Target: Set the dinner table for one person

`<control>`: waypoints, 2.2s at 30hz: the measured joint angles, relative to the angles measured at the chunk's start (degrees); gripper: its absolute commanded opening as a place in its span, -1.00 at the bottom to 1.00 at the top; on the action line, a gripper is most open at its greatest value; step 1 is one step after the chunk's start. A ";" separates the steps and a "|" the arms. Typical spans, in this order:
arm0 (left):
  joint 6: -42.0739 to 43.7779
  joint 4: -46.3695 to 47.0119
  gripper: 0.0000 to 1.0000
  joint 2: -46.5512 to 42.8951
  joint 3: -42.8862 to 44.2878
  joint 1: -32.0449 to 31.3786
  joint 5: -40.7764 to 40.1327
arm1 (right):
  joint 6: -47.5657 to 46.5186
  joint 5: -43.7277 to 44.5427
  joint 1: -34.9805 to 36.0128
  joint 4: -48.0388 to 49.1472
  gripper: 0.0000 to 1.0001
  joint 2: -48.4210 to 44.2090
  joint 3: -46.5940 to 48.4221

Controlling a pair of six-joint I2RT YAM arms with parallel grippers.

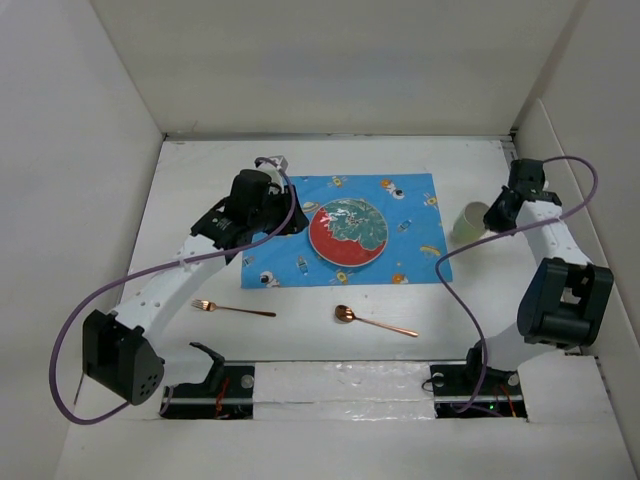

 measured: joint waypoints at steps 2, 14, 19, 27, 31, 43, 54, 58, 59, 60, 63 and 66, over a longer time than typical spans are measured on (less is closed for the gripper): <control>0.00 -0.68 -0.26 0.11 1.09 0.00 -0.28 | -0.63 0.59 3.06 -2.64 -1.00 0.79 4.33; -0.02 -1.46 -0.25 0.52 5.16 0.00 -1.77 | -2.80 0.63 15.45 -6.71 -1.00 19.56 35.45; -0.04 -2.25 -0.25 0.52 5.16 0.00 -2.75 | -3.69 1.46 16.44 -11.58 -1.00 29.42 43.87; -0.31 -2.89 -0.25 0.50 5.16 0.00 -4.28 | -4.92 2.69 16.74 -15.21 -1.00 37.27 51.87; -0.63 -2.99 -0.25 0.50 5.16 0.00 -4.83 | -5.05 2.78 16.74 -15.28 -0.94 38.82 53.16; -0.66 -3.23 -0.24 0.50 5.16 0.00 -5.46 | -5.20 1.84 16.74 -15.21 -0.09 39.56 53.29; 0.81 -4.55 -0.97 0.92 9.97 0.00 -6.58 | -5.73 -3.13 18.01 -5.44 -1.00 9.14 29.40; 1.27 -4.46 -1.00 1.88 10.75 0.07 -6.54 | -6.27 -9.05 26.25 0.92 -1.00 -11.43 8.44; 1.40 -4.52 -0.97 2.25 10.88 0.31 -6.56 | -6.32 -10.38 29.99 1.62 -1.00 -15.06 3.96; 1.49 -4.59 -0.80 2.58 11.04 0.42 -6.54 | -6.27 -11.39 33.75 1.64 -0.98 -17.55 0.33; 2.10 -4.90 -0.54 3.65 11.87 1.22 -6.64 | -5.44 -14.67 43.39 0.31 -0.46 -20.57 -8.00; 2.69 -5.07 -0.46 4.72 13.60 2.05 -6.93 | -4.90 -15.61 49.88 -2.99 -0.05 -19.10 -10.88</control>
